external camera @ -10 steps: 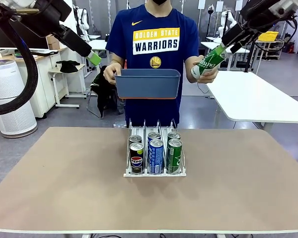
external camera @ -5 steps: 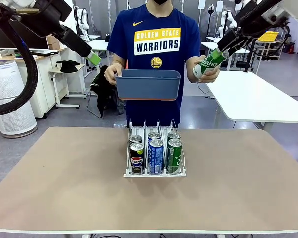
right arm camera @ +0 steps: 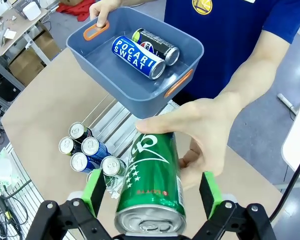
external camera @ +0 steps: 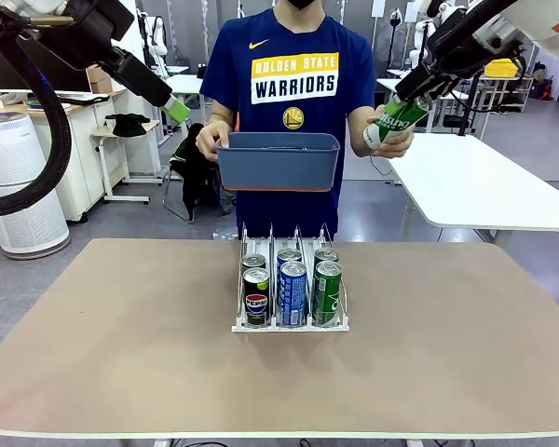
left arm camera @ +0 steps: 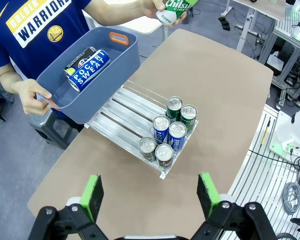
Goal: Fill the beverage cans into the dispenser.
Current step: Pick up the Sprite handed by the human, then place the picked Sprite in the line of the Automatic Can Dispenser with the same cans.
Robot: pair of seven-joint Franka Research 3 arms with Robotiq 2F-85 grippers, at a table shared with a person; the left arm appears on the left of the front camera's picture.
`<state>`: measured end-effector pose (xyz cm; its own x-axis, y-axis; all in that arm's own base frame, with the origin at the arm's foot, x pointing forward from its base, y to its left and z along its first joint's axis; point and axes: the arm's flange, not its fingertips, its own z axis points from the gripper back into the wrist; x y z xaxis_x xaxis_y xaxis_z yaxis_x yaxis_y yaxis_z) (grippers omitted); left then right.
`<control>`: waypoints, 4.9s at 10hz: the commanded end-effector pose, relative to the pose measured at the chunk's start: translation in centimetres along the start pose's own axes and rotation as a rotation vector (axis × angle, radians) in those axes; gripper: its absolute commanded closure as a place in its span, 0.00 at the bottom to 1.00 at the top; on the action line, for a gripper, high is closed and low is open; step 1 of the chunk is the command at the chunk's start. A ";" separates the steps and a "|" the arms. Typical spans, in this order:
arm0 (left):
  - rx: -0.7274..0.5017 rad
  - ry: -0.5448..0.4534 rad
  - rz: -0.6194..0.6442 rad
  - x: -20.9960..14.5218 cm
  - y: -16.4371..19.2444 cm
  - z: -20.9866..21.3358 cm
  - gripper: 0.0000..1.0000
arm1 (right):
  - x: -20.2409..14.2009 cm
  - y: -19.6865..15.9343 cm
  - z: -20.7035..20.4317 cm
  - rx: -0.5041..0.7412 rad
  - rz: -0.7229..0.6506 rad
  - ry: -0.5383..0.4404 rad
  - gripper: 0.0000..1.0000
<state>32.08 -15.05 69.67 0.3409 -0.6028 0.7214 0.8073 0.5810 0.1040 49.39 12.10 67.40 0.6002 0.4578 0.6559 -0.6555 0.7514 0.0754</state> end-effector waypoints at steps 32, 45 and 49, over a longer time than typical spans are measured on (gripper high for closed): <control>0.005 -0.004 0.008 -0.1 0.1 0.0 0.00 | -0.3 -0.4 1.1 -0.025 -0.026 0.012 1.00; 0.005 -0.004 0.008 -0.1 0.1 0.0 0.00 | -9.2 9.2 1.3 -0.103 -0.155 0.172 0.42; 0.005 -0.004 0.008 -0.1 0.1 0.0 0.00 | -15.5 10.5 -4.4 0.037 -0.083 0.270 0.42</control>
<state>32.10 -15.03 69.68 0.3413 -0.6026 0.7214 0.8067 0.5817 0.1042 35.11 14.99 55.87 0.7558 0.5081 0.4131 -0.5957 0.7955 0.1115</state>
